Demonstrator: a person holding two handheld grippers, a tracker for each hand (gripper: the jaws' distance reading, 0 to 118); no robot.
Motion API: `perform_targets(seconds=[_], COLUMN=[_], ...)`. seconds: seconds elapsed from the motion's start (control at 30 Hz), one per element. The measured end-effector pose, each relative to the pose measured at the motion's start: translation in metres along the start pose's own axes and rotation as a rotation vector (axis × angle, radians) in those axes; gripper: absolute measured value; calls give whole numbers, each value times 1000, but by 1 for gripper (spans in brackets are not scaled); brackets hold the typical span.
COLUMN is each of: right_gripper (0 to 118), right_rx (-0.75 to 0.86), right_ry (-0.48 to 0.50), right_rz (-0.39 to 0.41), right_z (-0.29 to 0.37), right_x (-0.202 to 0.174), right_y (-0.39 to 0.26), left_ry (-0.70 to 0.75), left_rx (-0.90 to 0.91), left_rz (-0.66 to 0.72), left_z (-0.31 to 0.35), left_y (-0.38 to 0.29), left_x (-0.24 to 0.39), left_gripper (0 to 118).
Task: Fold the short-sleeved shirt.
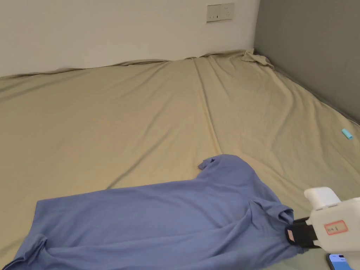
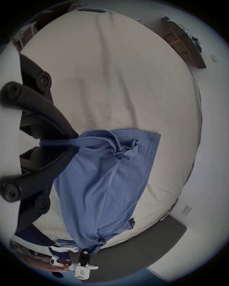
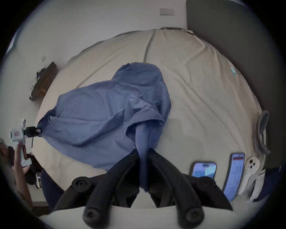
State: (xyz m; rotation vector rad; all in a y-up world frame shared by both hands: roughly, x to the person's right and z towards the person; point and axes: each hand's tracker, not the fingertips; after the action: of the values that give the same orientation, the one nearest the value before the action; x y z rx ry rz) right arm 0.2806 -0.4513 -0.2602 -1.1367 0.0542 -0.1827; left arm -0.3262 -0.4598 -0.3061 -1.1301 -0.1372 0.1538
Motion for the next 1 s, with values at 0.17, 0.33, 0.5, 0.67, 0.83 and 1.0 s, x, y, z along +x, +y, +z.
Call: perform_targets(seconds=[0.17, 0.33, 0.5, 0.67, 0.83, 1.0], right_gripper=[9, 9, 9, 11, 40, 115], right_rx=[-128, -171, -214, -197, -194, -183], right_ry=[-19, -20, -37, -52, 0, 129], right_rz=[-11, -36, -26, 16, -84, -198], right_z=[-8, -35, -60, -65, -59, -17], right_x=[-6, -3, 4, -2, 8, 17], right_y=[-48, -74, -73, -77, -75, -50], left_ry=[25, 48, 91, 111, 52, 70], left_rx=[-78, -156, -204, -181, -154, -26], left_rz=[9, 8, -4, -15, 221, 113], left_z=[6, -10, -38, -47, -38, 14], left_y=[-44, -70, -68, -72, -69, -46], left_x=[-10, -20, -21, -25, -36, -9], left_gripper=[4, 4, 4, 7, 58, 105])
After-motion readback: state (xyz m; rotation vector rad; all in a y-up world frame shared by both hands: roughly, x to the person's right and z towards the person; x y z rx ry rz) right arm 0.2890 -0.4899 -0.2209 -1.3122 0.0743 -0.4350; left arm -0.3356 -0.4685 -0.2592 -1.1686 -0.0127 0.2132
